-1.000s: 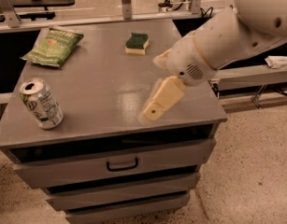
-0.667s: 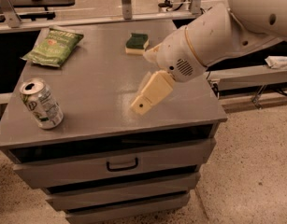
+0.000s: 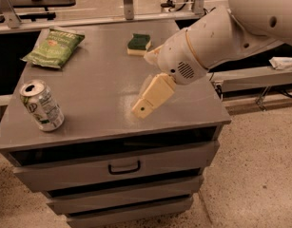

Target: Pick 7up can

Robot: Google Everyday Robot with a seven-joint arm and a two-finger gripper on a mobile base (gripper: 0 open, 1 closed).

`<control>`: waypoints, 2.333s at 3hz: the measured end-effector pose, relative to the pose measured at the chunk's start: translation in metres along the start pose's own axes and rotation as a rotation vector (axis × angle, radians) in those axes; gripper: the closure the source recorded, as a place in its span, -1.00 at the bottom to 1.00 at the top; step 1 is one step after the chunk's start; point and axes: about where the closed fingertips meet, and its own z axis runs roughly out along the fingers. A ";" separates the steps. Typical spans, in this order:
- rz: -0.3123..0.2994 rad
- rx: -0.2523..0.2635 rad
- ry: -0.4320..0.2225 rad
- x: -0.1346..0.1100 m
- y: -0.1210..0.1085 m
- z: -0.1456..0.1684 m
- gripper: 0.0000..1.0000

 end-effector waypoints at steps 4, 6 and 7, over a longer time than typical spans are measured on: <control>-0.147 -0.068 -0.370 -0.081 -0.002 0.172 -1.00; -0.122 -0.144 -0.468 -0.101 0.018 0.216 -0.63; -0.112 -0.167 -0.494 -0.104 0.025 0.228 -0.17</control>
Offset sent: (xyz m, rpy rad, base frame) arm 0.0387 0.1663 -0.0653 0.3042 -0.1375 0.1670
